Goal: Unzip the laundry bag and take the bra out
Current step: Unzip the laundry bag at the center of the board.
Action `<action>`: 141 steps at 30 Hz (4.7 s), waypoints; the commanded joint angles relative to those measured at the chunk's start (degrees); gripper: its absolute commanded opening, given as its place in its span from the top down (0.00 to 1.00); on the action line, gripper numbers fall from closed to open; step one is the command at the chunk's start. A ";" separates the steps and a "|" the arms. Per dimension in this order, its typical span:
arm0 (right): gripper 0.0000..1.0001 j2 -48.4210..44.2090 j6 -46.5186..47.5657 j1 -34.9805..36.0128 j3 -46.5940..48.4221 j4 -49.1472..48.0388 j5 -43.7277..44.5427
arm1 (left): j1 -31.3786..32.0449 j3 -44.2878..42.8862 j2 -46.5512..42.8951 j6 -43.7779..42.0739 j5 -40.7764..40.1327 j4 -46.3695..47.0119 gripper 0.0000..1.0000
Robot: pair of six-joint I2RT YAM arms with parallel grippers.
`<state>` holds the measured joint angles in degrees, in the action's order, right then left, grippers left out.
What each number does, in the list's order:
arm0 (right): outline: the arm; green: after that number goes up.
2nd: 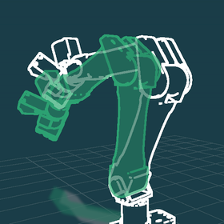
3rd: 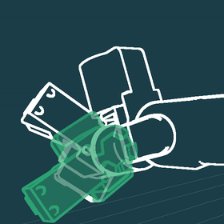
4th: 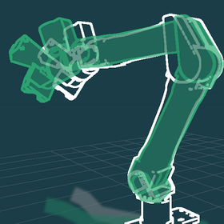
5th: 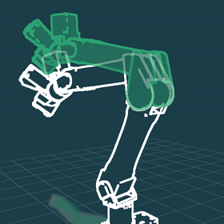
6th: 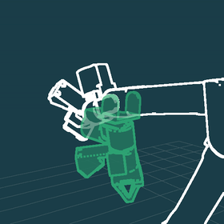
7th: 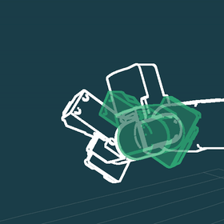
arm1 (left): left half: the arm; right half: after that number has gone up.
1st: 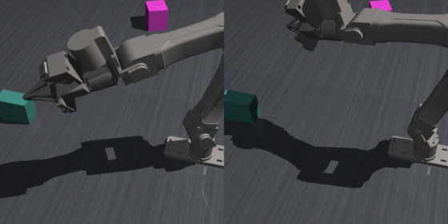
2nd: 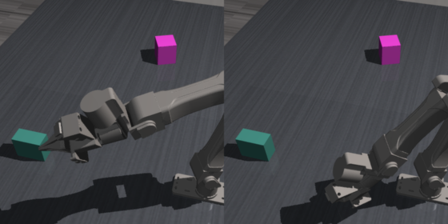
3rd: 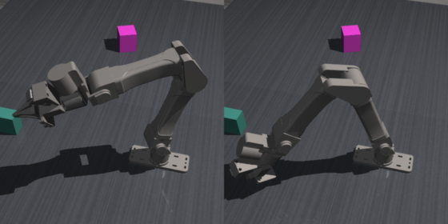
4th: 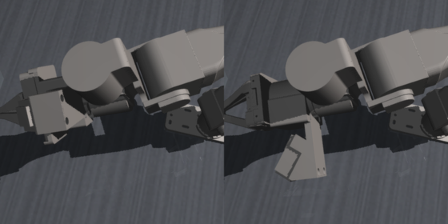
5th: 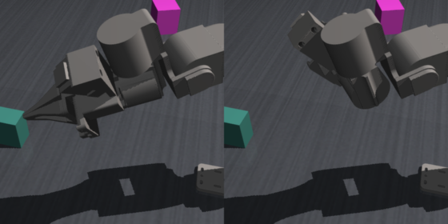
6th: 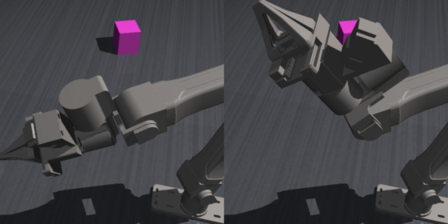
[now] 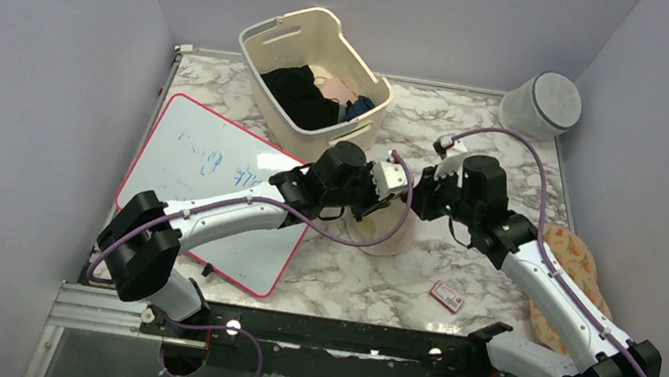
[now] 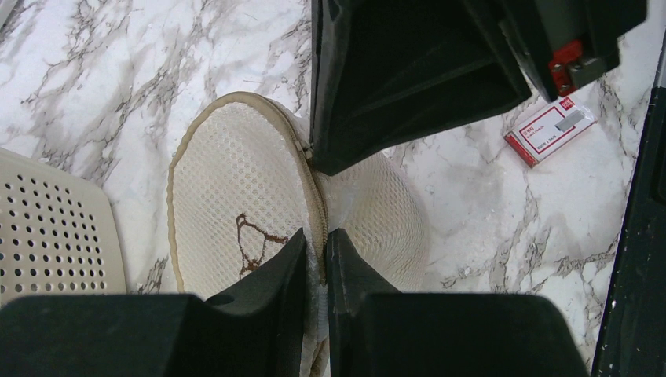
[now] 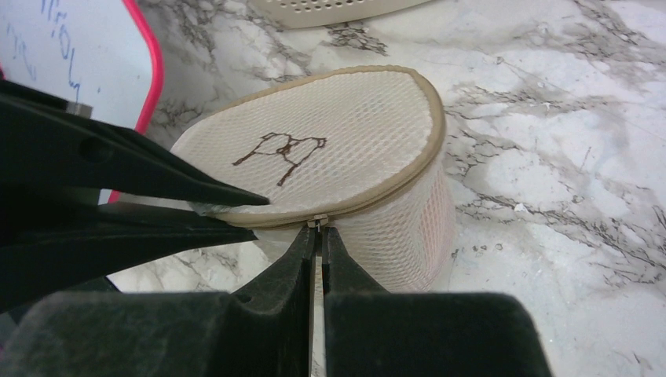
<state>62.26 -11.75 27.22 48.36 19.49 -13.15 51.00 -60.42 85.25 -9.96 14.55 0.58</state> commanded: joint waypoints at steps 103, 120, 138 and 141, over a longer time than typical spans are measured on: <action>0.99 -1.49 5.86 -5.03 3.61 3.66 -12.52 | 0.61 -1.68 -1.89 -0.30 -9.40 -1.90 0.84; 0.99 0.79 4.08 2.96 4.12 5.24 -10.02 | 6.65 -0.92 -2.89 -6.64 -21.91 -3.25 0.68; 0.99 -0.96 -0.77 3.10 3.85 4.85 4.20 | 9.37 1.33 -4.70 -9.69 -23.10 -1.98 1.00; 0.99 -0.71 -1.03 3.10 3.94 4.47 8.15 | 9.53 2.35 -5.55 -9.99 -23.42 -0.63 1.00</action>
<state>62.26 -11.38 30.13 51.40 24.25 -13.45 60.03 -59.61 82.52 -19.03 -7.07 -1.83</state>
